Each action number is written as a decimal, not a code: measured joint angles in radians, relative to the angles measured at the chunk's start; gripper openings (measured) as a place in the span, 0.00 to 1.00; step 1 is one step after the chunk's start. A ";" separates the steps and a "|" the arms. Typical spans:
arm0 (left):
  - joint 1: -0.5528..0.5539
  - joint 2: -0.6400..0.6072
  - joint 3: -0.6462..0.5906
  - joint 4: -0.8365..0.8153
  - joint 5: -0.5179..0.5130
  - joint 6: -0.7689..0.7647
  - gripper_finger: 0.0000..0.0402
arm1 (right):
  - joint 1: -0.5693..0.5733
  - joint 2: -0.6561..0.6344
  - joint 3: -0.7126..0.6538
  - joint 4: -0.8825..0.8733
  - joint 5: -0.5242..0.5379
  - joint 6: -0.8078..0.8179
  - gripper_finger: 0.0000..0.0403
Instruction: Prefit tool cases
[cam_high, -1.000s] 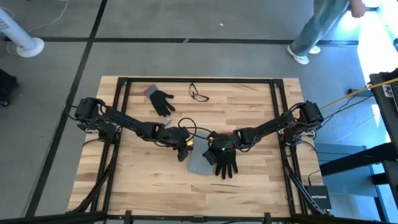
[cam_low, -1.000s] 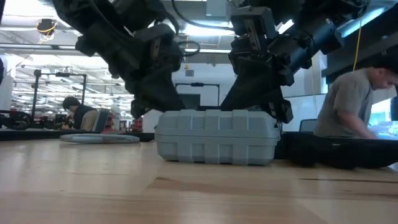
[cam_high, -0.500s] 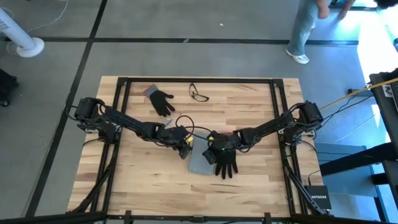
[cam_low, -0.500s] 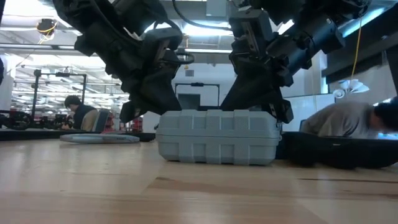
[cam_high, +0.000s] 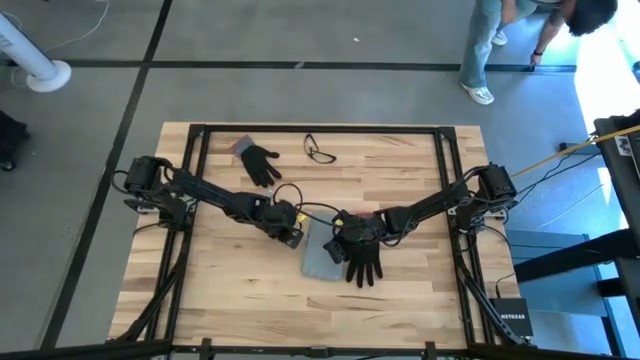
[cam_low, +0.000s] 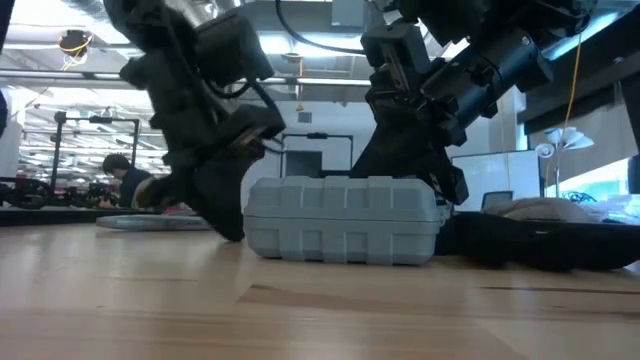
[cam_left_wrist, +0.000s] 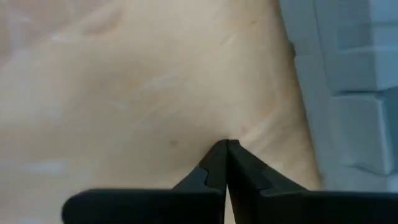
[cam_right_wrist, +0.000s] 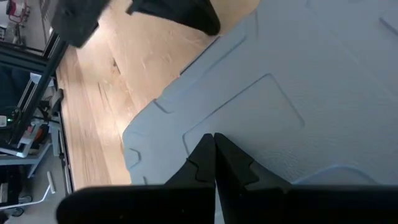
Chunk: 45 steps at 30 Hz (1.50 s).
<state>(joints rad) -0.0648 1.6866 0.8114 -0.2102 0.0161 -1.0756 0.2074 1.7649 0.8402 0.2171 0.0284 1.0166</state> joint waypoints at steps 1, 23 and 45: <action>0.002 -0.017 0.005 -0.002 0.009 0.037 0.00 | 0.000 0.000 0.000 -0.002 0.003 -0.002 0.00; -0.033 -0.106 0.179 -0.105 0.077 0.473 0.38 | -0.045 0.000 -0.001 0.003 -0.028 -0.047 0.00; -0.027 -0.056 0.178 -0.106 0.017 1.634 0.41 | -0.050 0.001 -0.002 0.018 -0.155 -0.135 0.00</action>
<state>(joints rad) -0.0917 1.6309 0.9890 -0.3166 0.0334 0.5588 0.1570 1.7657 0.8379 0.2353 -0.1265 0.8814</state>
